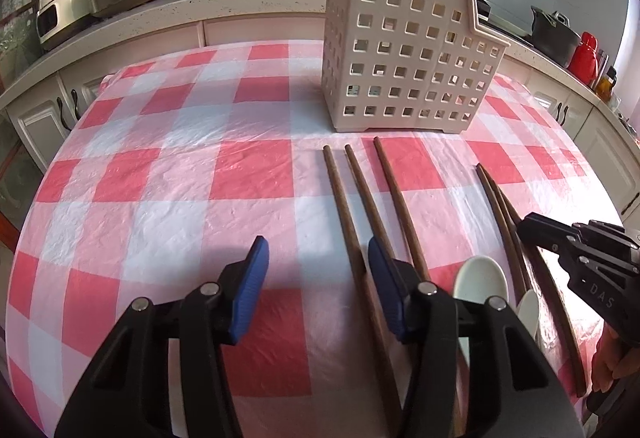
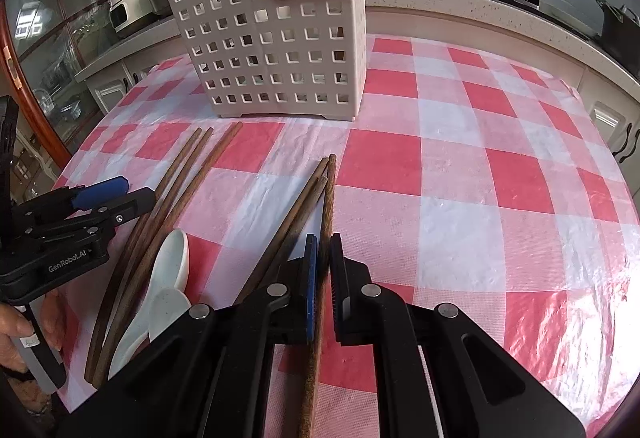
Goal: Organize utensils
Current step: 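Grasp another wooden chopstick with the left tool while the right tool grasps one too, then lift the chopstick in the left tool to the basket while the right tool carries its chopstick there, then lower the chopstick into the basket and open the left tool while the right tool releases its chopstick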
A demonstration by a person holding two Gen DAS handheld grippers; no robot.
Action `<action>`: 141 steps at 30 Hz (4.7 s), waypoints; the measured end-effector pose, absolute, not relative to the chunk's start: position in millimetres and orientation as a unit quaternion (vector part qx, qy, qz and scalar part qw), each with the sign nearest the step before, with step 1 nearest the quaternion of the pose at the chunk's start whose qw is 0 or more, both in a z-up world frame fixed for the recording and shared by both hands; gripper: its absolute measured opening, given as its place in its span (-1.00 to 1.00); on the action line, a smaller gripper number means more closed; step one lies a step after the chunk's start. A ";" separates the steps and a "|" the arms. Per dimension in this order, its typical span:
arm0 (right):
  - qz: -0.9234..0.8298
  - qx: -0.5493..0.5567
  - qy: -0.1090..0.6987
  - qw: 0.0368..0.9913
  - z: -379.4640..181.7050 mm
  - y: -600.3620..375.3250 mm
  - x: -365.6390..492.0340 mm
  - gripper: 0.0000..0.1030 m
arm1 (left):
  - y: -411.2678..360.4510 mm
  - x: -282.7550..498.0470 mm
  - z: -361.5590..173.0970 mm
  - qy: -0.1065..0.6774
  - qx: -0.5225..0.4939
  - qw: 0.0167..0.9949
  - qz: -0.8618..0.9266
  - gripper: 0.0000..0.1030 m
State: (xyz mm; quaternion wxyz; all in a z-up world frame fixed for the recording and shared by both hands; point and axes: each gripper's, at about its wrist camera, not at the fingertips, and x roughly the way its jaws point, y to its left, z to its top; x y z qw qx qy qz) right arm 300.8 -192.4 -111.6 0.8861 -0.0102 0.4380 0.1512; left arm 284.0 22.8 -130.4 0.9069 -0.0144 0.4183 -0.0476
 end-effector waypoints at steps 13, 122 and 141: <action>0.158 -0.009 0.445 0.881 -110.6 -195.4 302.3 -0.85 | 0.5 302.4 -131.7 0.422 0.030 0.904 -0.054 -0.84; 0.155 -0.019 0.175 0.972 130.1 -167.2 388.6 -0.88 | -13.3 352.4 180.0 0.120 -0.019 0.990 -0.066 -0.89; 0.175 -0.011 0.292 0.940 50.6 -151.8 440.2 -0.87 | -10.5 426.2 33.4 0.258 -0.024 0.964 -0.060 -0.88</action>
